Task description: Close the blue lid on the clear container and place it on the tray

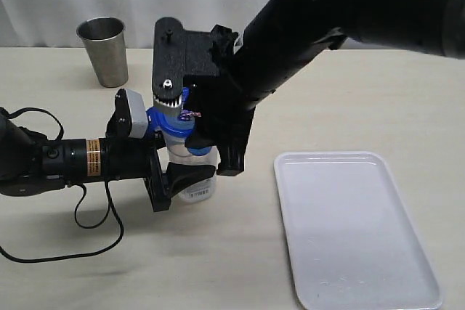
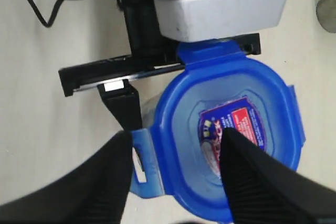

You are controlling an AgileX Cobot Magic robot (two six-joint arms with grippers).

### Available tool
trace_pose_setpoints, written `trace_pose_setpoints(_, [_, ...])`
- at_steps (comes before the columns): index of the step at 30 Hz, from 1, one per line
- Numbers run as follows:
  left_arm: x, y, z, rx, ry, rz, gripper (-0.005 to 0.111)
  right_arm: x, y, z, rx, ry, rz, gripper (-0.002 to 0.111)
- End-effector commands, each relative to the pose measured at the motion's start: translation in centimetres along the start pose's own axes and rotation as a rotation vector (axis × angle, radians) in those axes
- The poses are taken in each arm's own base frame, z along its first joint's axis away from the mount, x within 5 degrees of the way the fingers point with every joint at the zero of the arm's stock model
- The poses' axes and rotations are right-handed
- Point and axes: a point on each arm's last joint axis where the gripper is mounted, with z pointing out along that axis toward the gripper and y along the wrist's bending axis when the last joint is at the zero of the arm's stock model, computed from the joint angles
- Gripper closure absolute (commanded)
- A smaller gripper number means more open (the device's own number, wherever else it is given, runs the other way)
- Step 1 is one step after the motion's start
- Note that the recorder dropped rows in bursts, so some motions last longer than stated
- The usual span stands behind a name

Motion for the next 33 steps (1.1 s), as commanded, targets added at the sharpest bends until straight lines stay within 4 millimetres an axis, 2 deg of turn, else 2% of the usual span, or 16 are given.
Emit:
trace_pose_setpoints(1, [-0.1,-0.1,0.1,0.003,0.004,-0.002,0.107,0.0,0.6,0.7,0.051,0.051,-0.083,0.063])
trace_pose_setpoints(5, [-0.1,-0.1,0.1,0.003,0.004,-0.002,0.107,0.6,0.8,1.4,0.039,0.078,-0.096,0.069])
trace_pose_setpoints(17, [-0.2,-0.4,0.1,0.032,-0.005,0.009,0.107,2.0,1.2,5.6,-0.032,0.159,-0.121,0.069])
trace_pose_setpoints(27, [-0.3,-0.7,0.1,0.065,-0.023,0.019,0.107,2.0,2.7,9.0,-0.03,0.302,-0.217,0.069])
trace_pose_setpoints(33, [-0.3,-0.7,0.1,0.067,-0.022,0.002,0.107,2.5,2.7,9.8,-0.024,0.342,-0.207,0.069])
